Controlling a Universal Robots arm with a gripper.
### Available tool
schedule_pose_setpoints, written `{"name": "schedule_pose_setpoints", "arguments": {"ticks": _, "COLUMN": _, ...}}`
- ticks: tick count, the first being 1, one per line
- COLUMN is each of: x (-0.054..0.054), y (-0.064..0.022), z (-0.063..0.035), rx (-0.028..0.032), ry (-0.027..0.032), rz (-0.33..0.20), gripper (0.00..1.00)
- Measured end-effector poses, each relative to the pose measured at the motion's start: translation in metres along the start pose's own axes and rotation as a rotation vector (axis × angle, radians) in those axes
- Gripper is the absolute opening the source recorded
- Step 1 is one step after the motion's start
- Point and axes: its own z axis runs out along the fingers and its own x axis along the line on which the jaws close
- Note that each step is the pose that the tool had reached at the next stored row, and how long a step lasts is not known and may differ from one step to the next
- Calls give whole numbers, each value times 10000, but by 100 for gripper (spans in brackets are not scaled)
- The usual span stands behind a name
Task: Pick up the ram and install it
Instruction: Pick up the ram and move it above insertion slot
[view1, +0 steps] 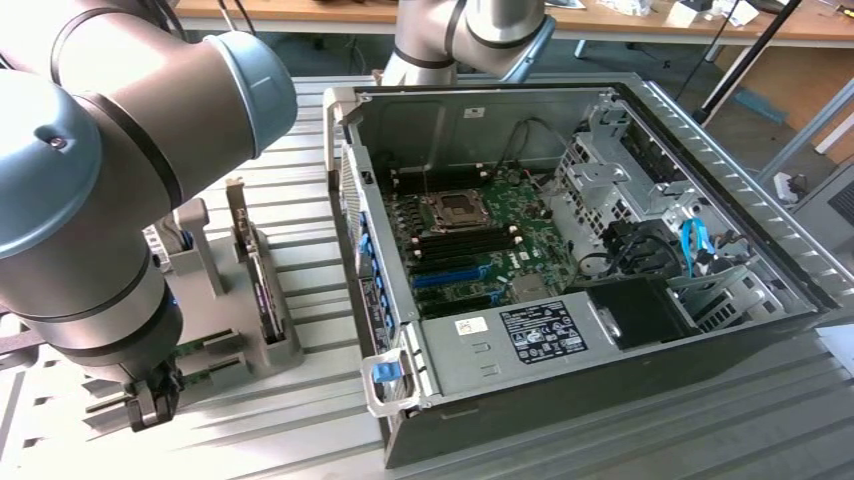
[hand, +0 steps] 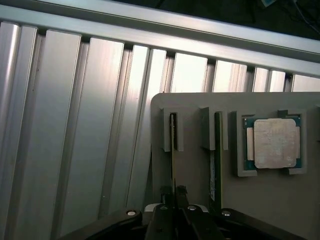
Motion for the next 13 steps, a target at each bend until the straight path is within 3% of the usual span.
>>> {"name": "schedule_pose_setpoints", "arguments": {"ticks": 10, "x": 0, "y": 0, "z": -1, "rx": 1, "ry": 0, "rz": 0, "gripper": 13}}
{"name": "schedule_pose_setpoints", "arguments": {"ticks": 13, "x": -1, "y": 1, "z": -30, "rx": -3, "ry": 26, "rz": 0, "gripper": 13}}
